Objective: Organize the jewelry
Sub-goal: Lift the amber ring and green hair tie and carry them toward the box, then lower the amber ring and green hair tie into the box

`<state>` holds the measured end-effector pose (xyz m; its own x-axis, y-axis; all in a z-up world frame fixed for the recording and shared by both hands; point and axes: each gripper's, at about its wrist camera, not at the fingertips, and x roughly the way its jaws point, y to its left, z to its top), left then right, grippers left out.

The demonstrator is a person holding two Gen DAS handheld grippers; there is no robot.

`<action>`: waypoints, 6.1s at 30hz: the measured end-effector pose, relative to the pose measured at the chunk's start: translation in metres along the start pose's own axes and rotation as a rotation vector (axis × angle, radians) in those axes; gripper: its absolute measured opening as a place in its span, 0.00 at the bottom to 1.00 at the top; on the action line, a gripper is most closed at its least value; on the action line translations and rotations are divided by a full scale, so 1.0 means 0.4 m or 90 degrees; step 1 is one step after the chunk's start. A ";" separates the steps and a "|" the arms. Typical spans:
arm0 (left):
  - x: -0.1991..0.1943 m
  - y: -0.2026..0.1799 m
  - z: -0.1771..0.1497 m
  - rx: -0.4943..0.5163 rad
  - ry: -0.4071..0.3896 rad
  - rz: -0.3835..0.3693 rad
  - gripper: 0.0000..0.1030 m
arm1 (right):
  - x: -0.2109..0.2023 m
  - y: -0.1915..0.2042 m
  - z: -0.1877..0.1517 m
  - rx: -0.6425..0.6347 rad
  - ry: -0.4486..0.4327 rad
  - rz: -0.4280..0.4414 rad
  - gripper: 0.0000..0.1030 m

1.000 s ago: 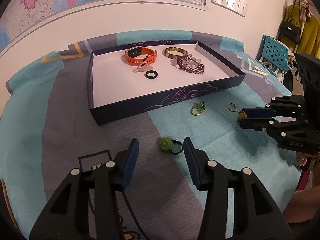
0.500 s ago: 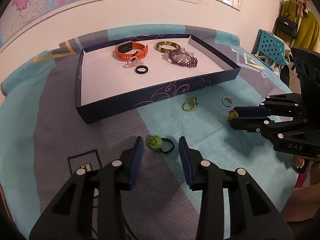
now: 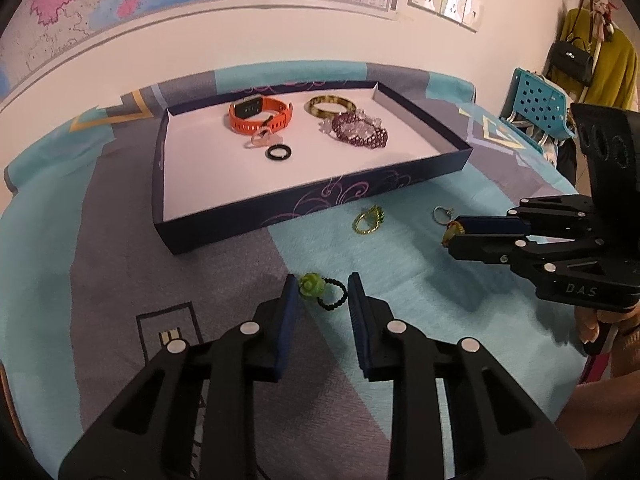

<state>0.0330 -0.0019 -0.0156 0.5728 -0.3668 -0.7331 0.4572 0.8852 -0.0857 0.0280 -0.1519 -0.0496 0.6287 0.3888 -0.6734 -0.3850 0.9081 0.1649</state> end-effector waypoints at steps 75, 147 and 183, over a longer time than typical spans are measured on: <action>0.008 0.011 0.156 0.001 -0.069 0.010 0.25 | -0.009 -0.077 0.161 -0.004 -0.064 -0.025 0.16; 0.140 0.046 0.217 -0.013 -0.013 0.043 0.25 | 0.121 -0.138 0.232 0.001 -0.012 -0.041 0.16; 0.182 0.056 0.224 -0.022 0.018 0.045 0.25 | 0.170 -0.145 0.237 -0.001 0.018 -0.049 0.16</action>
<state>0.1457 -0.0345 -0.0103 0.5828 -0.2955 -0.7570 0.3928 0.9179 -0.0559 0.1573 -0.1633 -0.0367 0.6373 0.3128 -0.7042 -0.3371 0.9350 0.1102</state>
